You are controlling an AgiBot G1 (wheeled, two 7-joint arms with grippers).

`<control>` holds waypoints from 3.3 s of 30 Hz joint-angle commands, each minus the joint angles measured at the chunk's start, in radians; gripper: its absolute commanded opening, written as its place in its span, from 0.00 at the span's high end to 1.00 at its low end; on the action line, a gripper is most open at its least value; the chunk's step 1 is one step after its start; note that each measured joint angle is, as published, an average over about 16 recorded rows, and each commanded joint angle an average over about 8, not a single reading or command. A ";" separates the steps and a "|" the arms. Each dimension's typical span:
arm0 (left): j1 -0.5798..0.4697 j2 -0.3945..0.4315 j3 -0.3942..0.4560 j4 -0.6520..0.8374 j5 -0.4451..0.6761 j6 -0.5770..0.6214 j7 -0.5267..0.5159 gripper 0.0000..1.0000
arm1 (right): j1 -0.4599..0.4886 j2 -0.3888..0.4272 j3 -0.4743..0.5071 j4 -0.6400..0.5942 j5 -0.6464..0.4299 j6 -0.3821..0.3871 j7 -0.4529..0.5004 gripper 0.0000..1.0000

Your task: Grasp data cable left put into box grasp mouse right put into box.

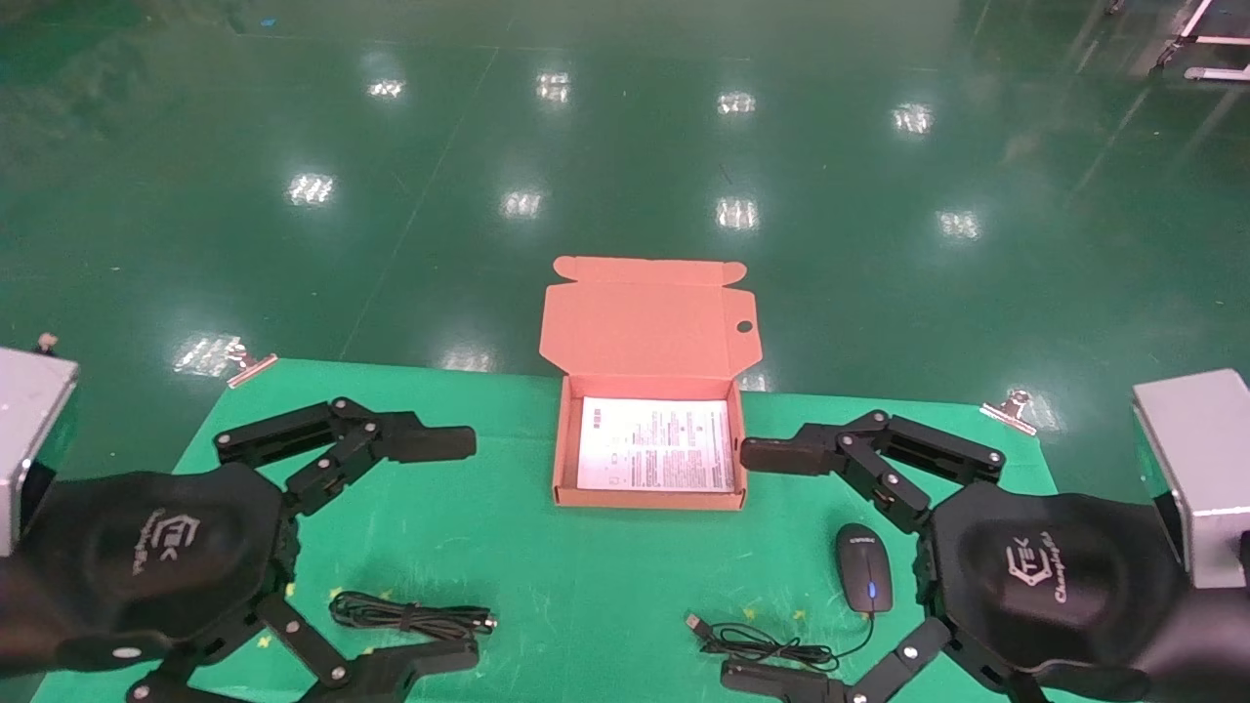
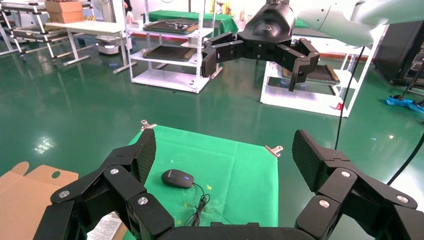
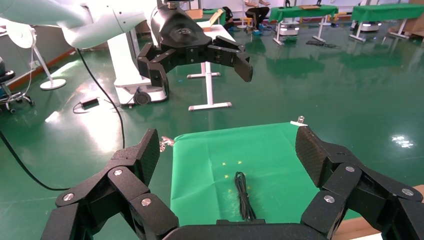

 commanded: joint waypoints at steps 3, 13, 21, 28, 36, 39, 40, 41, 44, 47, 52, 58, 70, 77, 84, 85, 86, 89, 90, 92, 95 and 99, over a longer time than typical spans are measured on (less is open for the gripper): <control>0.000 0.000 0.000 0.000 0.000 0.000 0.000 0.00 | 0.000 0.000 0.000 0.000 0.000 0.000 0.000 0.00; -0.001 0.001 0.002 0.001 0.002 -0.002 0.000 0.00 | 0.000 0.000 0.000 0.000 0.000 0.000 0.000 0.00; -0.016 0.006 0.023 -0.002 0.050 0.000 0.001 0.00 | 0.015 0.006 -0.007 0.002 -0.034 -0.009 -0.021 0.00; -0.094 0.036 0.097 -0.001 0.211 0.007 -0.008 0.00 | 0.113 0.017 -0.079 0.038 -0.233 -0.042 -0.047 0.00; -0.235 0.091 0.204 -0.036 0.501 0.000 -0.005 0.00 | 0.276 -0.022 -0.237 0.059 -0.522 -0.073 -0.125 0.00; -0.277 0.118 0.243 -0.046 0.593 0.000 -0.008 0.00 | 0.325 -0.038 -0.307 0.058 -0.612 -0.074 -0.154 0.00; -0.288 0.127 0.256 -0.048 0.623 0.001 -0.007 0.00 | 0.337 -0.044 -0.328 0.057 -0.638 -0.073 -0.162 0.00; -0.300 0.136 0.271 -0.051 0.657 0.002 -0.005 0.00 | 0.347 -0.049 -0.350 0.056 -0.665 -0.071 -0.171 0.00; -0.324 0.161 0.312 -0.054 0.752 0.000 0.000 0.00 | 0.370 -0.066 -0.407 0.054 -0.742 -0.065 -0.192 0.00; -0.338 0.186 0.354 -0.058 0.848 -0.008 0.006 0.00 | 0.384 -0.085 -0.455 0.051 -0.815 -0.055 -0.204 0.00; -0.335 0.224 0.414 -0.061 0.986 -0.034 0.003 0.00 | 0.391 -0.125 -0.515 0.048 -0.932 -0.024 -0.203 0.00; -0.321 0.262 0.469 -0.062 1.137 -0.081 -0.012 0.00 | 0.384 -0.175 -0.561 0.038 -1.053 0.025 -0.192 0.00; -0.309 0.342 0.545 -0.040 1.369 -0.144 -0.077 0.00 | 0.355 -0.252 -0.594 -0.059 -1.160 0.121 -0.184 0.00; -0.304 0.388 0.567 0.042 1.428 -0.163 -0.108 0.00 | 0.323 -0.281 -0.602 -0.128 -1.191 0.189 -0.197 0.00; -0.313 0.440 0.573 0.189 1.436 -0.196 -0.090 0.00 | 0.289 -0.307 -0.600 -0.202 -1.199 0.261 -0.216 0.00; -0.316 0.447 0.572 0.213 1.434 -0.201 -0.084 0.00 | 0.285 -0.312 -0.599 -0.216 -1.198 0.272 -0.219 0.00; -0.320 0.455 0.571 0.239 1.431 -0.205 -0.079 0.00 | 0.280 -0.317 -0.597 -0.230 -1.196 0.282 -0.223 0.00; -0.331 0.479 0.565 0.322 1.416 -0.220 -0.063 0.00 | 0.271 -0.336 -0.591 -0.277 -1.184 0.310 -0.238 0.00; -0.335 0.487 0.562 0.350 1.410 -0.226 -0.058 0.00 | 0.270 -0.343 -0.590 -0.293 -1.180 0.319 -0.245 0.00; -0.345 0.501 0.556 0.406 1.398 -0.238 -0.045 0.00 | 0.269 -0.358 -0.586 -0.326 -1.172 0.334 -0.261 0.00; -0.358 0.522 0.546 0.490 1.379 -0.255 -0.024 0.00 | 0.270 -0.380 -0.581 -0.372 -1.160 0.355 -0.289 0.00; -0.376 0.546 0.537 0.597 1.359 -0.275 0.015 0.00 | 0.273 -0.406 -0.577 -0.421 -1.147 0.376 -0.325 0.00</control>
